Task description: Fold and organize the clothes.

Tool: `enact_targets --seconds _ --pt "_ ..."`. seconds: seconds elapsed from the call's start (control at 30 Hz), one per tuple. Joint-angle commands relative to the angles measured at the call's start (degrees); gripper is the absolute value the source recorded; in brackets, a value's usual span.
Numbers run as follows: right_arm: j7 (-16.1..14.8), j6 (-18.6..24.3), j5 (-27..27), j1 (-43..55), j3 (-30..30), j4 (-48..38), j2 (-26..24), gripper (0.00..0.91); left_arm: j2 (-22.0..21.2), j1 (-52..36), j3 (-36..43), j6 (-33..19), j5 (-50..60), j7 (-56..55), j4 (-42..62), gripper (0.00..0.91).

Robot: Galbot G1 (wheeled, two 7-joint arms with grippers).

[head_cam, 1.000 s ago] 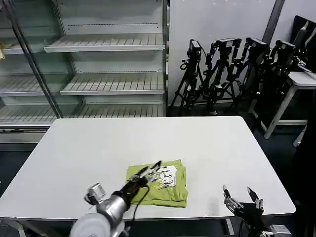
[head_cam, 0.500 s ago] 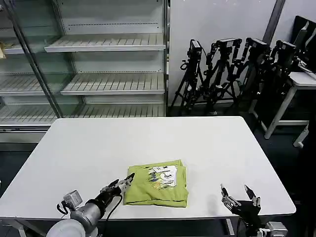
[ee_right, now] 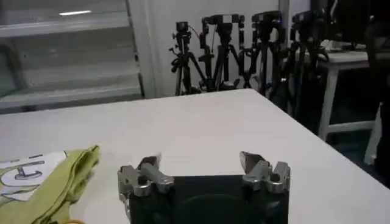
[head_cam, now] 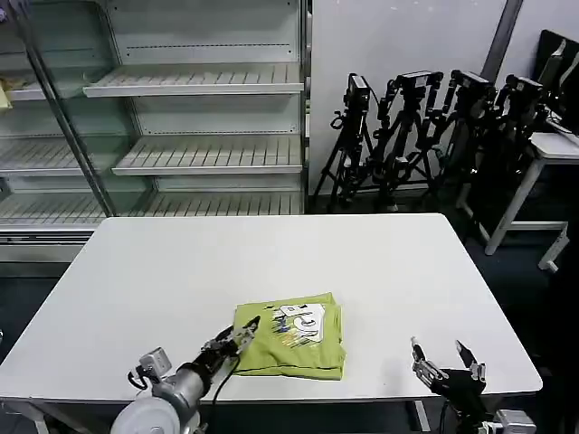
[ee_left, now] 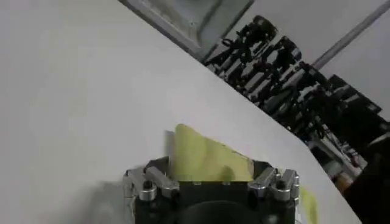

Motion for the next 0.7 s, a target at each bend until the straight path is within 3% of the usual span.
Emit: enact_targets --seconds 0.03,0.7 --pt "0.16 -0.19 -0.36 -1.31 0.72 1.75 0.82 0.907 -2.55 -3.34 5.88 -0.8 3.02 -0.06 2.59 0.05" --pt "0.08 -0.32 -4.5 -3.44 -0.32 4.22 5.23 0.907 -1.91 -2.87 1.87 -3.05 -5.31 -0.86 -0.6 0.02"
